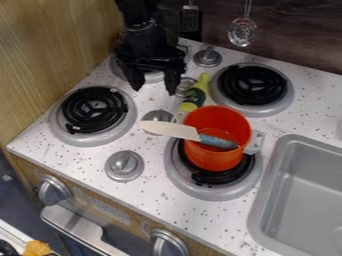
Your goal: Move the yellow bottle in between the four burners but near the right burners
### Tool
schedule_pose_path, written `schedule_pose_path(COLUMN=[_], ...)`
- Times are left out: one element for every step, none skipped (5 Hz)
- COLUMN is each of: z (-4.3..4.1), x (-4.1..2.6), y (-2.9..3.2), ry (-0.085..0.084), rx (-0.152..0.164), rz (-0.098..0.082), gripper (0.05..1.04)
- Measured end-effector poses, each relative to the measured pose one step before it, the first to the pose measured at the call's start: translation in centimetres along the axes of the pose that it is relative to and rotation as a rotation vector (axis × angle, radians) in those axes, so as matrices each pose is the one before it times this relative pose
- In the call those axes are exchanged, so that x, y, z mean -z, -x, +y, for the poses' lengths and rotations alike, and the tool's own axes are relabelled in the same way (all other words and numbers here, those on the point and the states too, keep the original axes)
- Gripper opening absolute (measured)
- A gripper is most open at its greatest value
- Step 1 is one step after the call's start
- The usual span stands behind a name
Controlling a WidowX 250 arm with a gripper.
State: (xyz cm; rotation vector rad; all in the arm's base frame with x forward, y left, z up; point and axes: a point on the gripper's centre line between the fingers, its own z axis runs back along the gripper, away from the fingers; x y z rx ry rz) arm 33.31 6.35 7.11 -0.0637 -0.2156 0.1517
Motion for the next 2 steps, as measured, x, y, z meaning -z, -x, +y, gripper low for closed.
schedule_pose_path(z=[-1.599,-2.939], x=[-1.150,-2.224], y=[-0.401,-0.353], ry=[-0.0134,-0.0387], rx=[0.0865,-0.0001], rz=[0.0295,-0.0028], gripper=[1.001,1.001])
